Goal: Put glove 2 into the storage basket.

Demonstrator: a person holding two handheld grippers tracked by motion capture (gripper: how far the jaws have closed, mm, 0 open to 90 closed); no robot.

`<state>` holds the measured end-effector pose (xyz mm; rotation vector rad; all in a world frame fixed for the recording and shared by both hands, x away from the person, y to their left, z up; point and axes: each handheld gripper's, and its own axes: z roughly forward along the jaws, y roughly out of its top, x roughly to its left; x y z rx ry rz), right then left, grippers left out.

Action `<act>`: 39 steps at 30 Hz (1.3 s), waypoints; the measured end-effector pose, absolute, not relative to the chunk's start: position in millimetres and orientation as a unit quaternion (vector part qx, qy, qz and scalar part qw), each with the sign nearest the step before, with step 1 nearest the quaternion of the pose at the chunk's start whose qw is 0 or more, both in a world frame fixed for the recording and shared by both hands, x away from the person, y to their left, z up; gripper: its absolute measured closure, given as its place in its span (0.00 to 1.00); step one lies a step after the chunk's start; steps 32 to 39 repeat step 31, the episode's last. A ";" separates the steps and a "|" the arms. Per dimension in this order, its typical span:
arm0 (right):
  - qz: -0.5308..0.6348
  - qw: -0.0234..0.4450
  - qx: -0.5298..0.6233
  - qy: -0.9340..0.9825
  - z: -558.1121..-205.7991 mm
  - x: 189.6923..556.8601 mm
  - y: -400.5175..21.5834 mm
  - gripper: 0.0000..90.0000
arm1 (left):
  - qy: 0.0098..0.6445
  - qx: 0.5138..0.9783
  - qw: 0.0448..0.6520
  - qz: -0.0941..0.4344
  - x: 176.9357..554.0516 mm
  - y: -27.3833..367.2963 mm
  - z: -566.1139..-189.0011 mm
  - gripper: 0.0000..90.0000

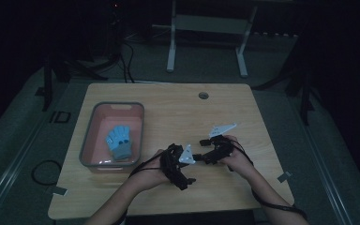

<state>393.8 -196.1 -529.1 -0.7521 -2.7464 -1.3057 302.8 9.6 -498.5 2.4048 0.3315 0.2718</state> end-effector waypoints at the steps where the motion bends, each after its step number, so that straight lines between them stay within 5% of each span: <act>1: -0.417 0.003 -0.242 -0.876 -530.0 392.5 -198.6 0.19 | 0.127 0.924 0.346 0.103 302.1 8.3 -500.4 0.06; 39: -0.409 -0.008 -0.250 -0.878 -553.8 371.6 -239.8 0.19 | 0.123 0.923 0.358 0.064 296.6 1.5 -536.4 0.06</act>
